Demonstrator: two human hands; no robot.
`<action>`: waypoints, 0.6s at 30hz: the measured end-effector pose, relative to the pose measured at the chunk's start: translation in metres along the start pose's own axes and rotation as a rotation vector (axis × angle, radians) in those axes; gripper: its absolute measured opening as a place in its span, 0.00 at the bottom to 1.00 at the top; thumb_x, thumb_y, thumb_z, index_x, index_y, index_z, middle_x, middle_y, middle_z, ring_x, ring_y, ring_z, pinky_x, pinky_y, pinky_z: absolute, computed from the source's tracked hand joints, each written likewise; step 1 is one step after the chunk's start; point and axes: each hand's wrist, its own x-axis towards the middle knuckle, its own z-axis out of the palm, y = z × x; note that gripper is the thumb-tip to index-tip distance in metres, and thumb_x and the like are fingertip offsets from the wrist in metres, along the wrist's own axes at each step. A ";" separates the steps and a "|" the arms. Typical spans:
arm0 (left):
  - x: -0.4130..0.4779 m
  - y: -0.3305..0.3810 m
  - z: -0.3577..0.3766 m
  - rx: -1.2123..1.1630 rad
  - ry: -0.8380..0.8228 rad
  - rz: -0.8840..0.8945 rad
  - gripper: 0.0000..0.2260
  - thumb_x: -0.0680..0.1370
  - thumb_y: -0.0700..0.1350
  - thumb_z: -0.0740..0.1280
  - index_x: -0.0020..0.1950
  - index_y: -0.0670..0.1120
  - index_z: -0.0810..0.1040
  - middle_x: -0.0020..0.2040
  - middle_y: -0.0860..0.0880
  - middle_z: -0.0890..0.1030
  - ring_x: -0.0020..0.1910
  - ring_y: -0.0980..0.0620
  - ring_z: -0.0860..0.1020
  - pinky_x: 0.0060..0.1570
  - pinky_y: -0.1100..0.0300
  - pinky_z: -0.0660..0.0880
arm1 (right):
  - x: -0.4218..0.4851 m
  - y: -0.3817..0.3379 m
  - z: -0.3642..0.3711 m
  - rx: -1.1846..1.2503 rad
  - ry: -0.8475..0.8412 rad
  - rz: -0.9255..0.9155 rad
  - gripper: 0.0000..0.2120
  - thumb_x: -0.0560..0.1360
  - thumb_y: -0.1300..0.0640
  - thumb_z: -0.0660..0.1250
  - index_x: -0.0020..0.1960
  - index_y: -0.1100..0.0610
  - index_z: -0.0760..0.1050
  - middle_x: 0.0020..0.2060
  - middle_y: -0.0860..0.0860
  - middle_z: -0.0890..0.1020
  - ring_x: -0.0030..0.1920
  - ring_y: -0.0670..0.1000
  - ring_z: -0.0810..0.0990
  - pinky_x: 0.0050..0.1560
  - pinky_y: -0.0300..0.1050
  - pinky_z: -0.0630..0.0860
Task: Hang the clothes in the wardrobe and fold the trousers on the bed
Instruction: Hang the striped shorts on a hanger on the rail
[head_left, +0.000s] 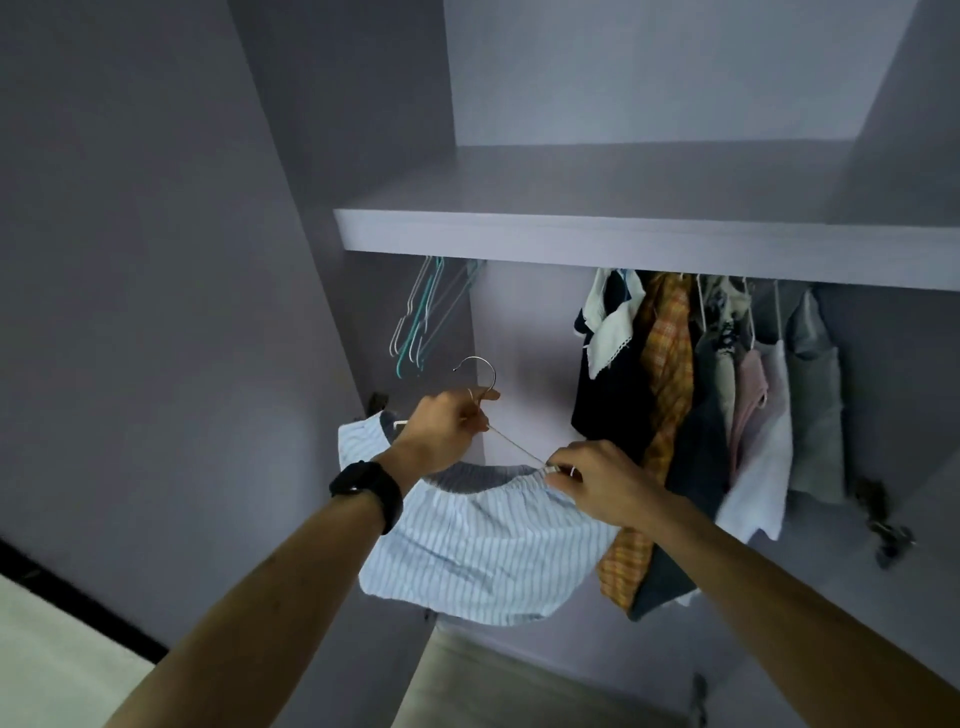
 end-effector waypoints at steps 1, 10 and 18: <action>0.004 -0.002 0.001 -0.004 0.001 0.022 0.12 0.80 0.40 0.68 0.62 0.49 0.83 0.47 0.57 0.84 0.45 0.58 0.79 0.41 0.84 0.63 | 0.000 -0.001 0.001 0.000 0.019 0.014 0.13 0.79 0.58 0.67 0.39 0.63 0.75 0.34 0.53 0.78 0.37 0.53 0.76 0.42 0.53 0.73; 0.028 -0.018 0.004 -0.060 -0.143 0.183 0.19 0.82 0.40 0.66 0.72 0.54 0.75 0.55 0.52 0.84 0.58 0.53 0.81 0.62 0.56 0.76 | -0.006 -0.025 0.009 0.025 0.173 0.216 0.10 0.79 0.57 0.68 0.46 0.64 0.81 0.40 0.55 0.83 0.42 0.52 0.80 0.47 0.50 0.77; 0.059 -0.038 -0.049 0.376 0.028 0.297 0.28 0.83 0.53 0.61 0.81 0.52 0.57 0.81 0.48 0.57 0.78 0.45 0.57 0.75 0.44 0.61 | 0.007 -0.038 0.008 -0.114 0.246 0.433 0.10 0.80 0.58 0.65 0.41 0.58 0.77 0.36 0.53 0.79 0.39 0.53 0.77 0.40 0.44 0.71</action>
